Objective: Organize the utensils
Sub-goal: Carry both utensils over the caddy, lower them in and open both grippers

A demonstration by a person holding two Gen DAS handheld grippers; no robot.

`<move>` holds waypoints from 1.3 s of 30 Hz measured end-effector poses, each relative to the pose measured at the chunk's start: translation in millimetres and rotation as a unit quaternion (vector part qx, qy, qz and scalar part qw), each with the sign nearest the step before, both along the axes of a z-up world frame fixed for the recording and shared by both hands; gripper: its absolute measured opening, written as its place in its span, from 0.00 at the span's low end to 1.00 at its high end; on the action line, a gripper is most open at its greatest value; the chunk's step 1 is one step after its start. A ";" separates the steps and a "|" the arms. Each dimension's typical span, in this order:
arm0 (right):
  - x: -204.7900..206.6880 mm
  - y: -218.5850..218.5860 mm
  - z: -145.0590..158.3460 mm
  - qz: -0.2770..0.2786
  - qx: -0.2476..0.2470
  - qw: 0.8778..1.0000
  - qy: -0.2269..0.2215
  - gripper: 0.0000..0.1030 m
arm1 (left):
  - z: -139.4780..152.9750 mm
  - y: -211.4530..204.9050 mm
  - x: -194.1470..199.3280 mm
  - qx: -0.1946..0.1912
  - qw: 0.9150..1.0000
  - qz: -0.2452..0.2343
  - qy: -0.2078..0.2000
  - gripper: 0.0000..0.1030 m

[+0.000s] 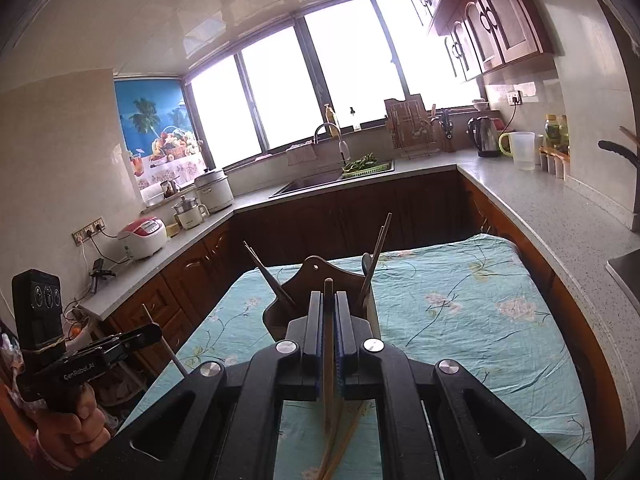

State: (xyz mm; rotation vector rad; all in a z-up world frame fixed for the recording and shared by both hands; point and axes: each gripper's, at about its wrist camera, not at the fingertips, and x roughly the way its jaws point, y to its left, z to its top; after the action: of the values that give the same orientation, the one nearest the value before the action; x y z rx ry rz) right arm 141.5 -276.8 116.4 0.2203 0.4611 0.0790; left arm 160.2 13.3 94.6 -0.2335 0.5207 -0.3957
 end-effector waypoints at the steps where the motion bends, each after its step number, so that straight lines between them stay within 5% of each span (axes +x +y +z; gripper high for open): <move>1: 1.7 -0.3 0.9 0.000 0.000 1.000 -0.001 0.05 | 0.2 0.0 2.4 0.000 1.000 0.001 -0.002 0.03; 23: 48.8 -24.3 58.8 -0.033 0.027 0.995 -0.091 0.05 | 27.0 13.3 62.7 -0.032 0.992 0.051 -0.110 0.03; 29: 79.8 -32.5 56.5 -0.038 0.033 0.995 -0.083 0.05 | 4.5 6.5 98.5 -0.027 0.990 0.080 -0.112 0.03; 39: 111.5 -36.0 8.1 -0.043 0.036 0.998 -0.039 0.05 | -47.2 -20.4 136.3 -0.037 0.991 0.099 -0.079 0.03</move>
State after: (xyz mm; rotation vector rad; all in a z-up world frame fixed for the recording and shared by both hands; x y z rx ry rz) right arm 252.9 -312.8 124.5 0.3057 0.3716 0.0204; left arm 296.5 -7.1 47.4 -0.3203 0.3247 -0.2380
